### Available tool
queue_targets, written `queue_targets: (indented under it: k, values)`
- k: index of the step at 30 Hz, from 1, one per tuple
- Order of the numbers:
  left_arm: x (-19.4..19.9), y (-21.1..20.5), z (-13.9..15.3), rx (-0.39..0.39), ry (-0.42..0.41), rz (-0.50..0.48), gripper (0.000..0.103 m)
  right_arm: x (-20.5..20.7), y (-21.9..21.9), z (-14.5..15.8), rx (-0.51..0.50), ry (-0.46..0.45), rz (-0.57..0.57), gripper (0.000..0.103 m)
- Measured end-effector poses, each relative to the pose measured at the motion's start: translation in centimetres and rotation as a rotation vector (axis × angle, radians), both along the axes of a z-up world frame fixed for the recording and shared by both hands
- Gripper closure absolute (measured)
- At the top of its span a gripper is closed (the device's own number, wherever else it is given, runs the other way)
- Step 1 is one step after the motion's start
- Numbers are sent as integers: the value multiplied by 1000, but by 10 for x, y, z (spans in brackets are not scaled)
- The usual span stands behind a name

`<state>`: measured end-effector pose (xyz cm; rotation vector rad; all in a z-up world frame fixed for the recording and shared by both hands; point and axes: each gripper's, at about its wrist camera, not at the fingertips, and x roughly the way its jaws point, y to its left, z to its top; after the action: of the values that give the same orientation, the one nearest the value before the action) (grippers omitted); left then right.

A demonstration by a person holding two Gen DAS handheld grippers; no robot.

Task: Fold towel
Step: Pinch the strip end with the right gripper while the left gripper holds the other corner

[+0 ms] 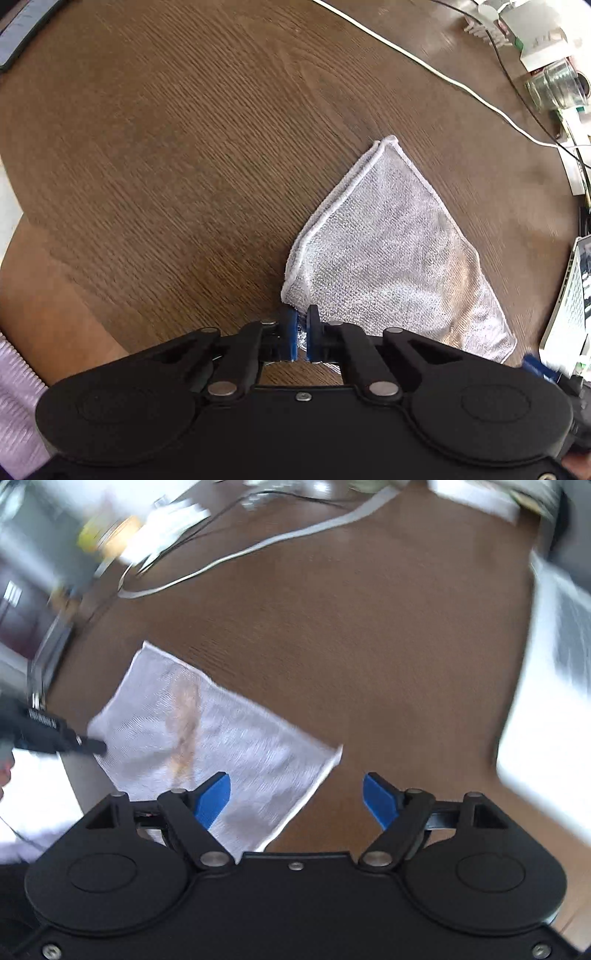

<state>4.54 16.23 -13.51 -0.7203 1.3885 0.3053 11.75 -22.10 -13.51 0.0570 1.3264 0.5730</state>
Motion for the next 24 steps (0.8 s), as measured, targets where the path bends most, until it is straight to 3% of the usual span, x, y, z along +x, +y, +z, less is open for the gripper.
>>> queue_targets:
  k: [4, 7, 8, 10, 13, 17, 24]
  values:
    - [-1, -3, 3, 21, -29, 8, 99, -26, 20, 4, 27, -6, -17, 21]
    - [-2, -4, 4, 32, -48, 9, 99, -31, 46, 13, 28, -73, 79, 20]
    - [-2, -6, 4, 38, -54, 3, 99, -31, 58, 19, 22, -127, 161, 20]
    - [-2, -8, 6, 57, -76, -16, 99, -29, 93, 37, -17, -323, 481, 20]
    - [-5, -5, 15, 93, -129, -54, 99, -19, 129, 49, -69, -512, 904, 20]
    - [-7, -5, 25, 113, -188, -86, 99, 12, 180, 57, -27, -534, 1318, 20]
    - [-13, -37, 48, 254, -294, -274, 99, 34, 279, 42, -28, -467, 1994, 20]
